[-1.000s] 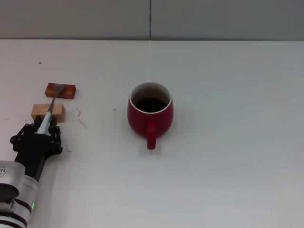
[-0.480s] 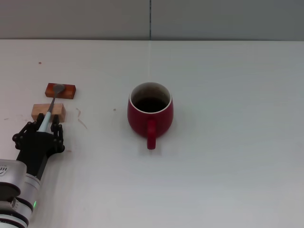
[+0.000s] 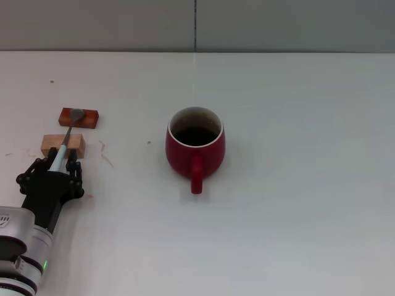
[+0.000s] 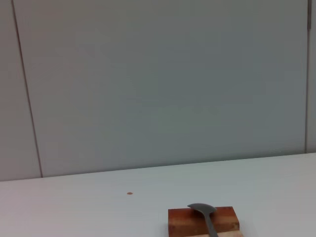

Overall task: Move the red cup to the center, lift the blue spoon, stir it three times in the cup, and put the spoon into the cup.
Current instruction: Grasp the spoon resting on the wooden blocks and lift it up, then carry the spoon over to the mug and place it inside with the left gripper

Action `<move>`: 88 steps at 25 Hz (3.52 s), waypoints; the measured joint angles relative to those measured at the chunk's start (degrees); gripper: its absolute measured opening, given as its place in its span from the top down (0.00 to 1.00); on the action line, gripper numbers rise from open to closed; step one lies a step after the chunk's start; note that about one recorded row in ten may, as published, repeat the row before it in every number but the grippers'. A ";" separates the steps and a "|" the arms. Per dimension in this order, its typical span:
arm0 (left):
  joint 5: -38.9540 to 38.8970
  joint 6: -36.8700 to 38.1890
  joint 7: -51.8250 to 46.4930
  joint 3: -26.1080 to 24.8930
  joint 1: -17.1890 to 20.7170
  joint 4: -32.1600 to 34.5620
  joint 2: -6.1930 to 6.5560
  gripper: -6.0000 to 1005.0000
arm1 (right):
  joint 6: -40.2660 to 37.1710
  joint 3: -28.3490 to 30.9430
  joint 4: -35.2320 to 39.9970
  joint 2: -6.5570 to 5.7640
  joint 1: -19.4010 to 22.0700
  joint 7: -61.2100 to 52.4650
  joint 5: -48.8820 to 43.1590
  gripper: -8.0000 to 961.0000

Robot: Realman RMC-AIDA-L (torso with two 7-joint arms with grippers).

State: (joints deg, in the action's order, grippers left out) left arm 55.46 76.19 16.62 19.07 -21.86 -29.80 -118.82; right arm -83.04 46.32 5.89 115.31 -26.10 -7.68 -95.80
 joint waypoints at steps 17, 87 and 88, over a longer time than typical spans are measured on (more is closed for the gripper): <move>0.22 0.23 0.00 -0.26 0.27 0.49 0.07 0.70 | 0.09 -0.09 0.00 0.08 0.00 0.04 0.00 0.33; 12.34 15.38 -88.11 -0.50 4.28 26.81 0.80 0.83 | -0.40 -0.23 0.00 1.34 0.12 0.02 -0.20 0.33; 12.34 15.59 -91.11 -0.54 4.23 28.16 0.79 0.83 | -0.48 -0.25 0.00 1.34 0.11 0.03 -0.27 0.33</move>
State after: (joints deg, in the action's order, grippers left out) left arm 67.80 91.78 -74.49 18.53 -17.62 -1.64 -118.03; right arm -83.52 46.07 5.89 116.66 -25.99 -7.65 -96.07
